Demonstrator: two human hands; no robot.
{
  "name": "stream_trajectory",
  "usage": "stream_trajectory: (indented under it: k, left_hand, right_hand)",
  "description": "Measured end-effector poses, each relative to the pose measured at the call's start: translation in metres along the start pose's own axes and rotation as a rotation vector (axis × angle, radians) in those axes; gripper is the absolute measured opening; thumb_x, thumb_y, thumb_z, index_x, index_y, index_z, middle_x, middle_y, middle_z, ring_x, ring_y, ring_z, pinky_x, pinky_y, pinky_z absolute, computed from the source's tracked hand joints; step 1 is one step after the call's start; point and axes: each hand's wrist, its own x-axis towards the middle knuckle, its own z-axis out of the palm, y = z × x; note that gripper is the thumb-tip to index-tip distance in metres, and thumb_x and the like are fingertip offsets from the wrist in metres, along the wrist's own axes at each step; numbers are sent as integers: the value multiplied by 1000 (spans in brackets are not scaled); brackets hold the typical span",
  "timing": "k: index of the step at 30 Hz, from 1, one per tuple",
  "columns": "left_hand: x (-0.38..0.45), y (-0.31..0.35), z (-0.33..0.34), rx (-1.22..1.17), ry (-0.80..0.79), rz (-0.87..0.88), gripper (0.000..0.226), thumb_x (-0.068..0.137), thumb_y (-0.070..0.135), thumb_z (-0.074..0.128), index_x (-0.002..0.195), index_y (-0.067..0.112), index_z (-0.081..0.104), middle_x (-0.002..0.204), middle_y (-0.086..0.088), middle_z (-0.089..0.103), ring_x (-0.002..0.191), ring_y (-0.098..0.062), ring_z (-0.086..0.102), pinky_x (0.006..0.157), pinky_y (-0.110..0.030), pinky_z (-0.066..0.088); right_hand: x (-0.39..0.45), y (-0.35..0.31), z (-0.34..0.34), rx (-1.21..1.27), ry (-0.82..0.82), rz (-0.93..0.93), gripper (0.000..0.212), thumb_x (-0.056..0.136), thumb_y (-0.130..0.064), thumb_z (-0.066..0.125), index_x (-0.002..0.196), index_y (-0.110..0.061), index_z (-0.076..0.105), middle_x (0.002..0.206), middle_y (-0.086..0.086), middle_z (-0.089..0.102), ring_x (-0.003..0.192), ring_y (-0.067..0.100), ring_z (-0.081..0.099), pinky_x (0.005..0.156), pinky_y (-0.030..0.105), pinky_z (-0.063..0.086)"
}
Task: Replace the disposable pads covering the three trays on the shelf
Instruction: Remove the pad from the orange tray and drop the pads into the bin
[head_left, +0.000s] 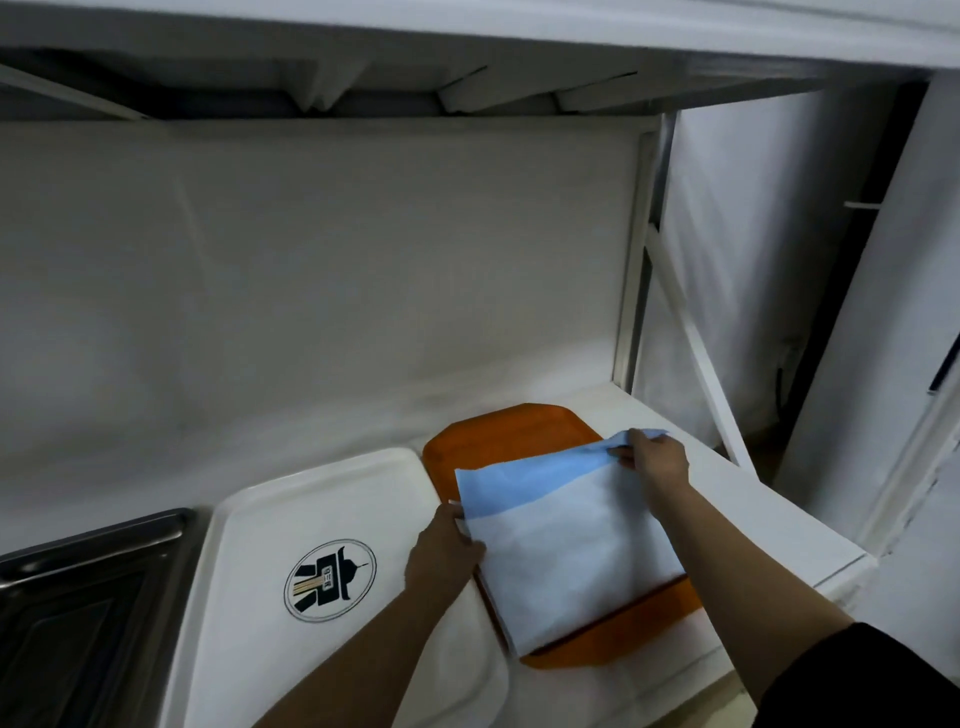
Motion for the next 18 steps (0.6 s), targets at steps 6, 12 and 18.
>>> stream_trajectory:
  k: [6, 12, 18]
  left_hand:
    - [17, -11, 11, 191, 121, 40, 44, 85, 22, 58, 119, 18, 31, 96, -3, 67, 89, -26, 64, 76, -34, 50]
    - [24, -17, 16, 281, 133, 103, 43, 89, 26, 55, 123, 17, 30, 101, -4, 65, 93, -27, 64, 73, -31, 46]
    - [22, -15, 17, 473, 155, 181, 43, 92, 33, 52, 129, 21, 35, 122, -1, 53, 110, -19, 56, 86, -30, 44]
  right_hand:
    - [14, 18, 18, 3, -68, 21, 37, 98, -26, 42, 113, 1, 62, 110, 23, 65, 106, 35, 58, 86, 33, 40]
    - [5, 42, 26, -125, -287, -100, 42, 100, -35, 43, 134, -12, 50, 138, 11, 51, 126, 28, 47, 109, 39, 32]
    - [-41, 69, 21, -971, -536, -463, 67, 96, -59, 31, 152, -29, 12, 160, -4, 11, 147, 18, 7, 117, 44, 10]
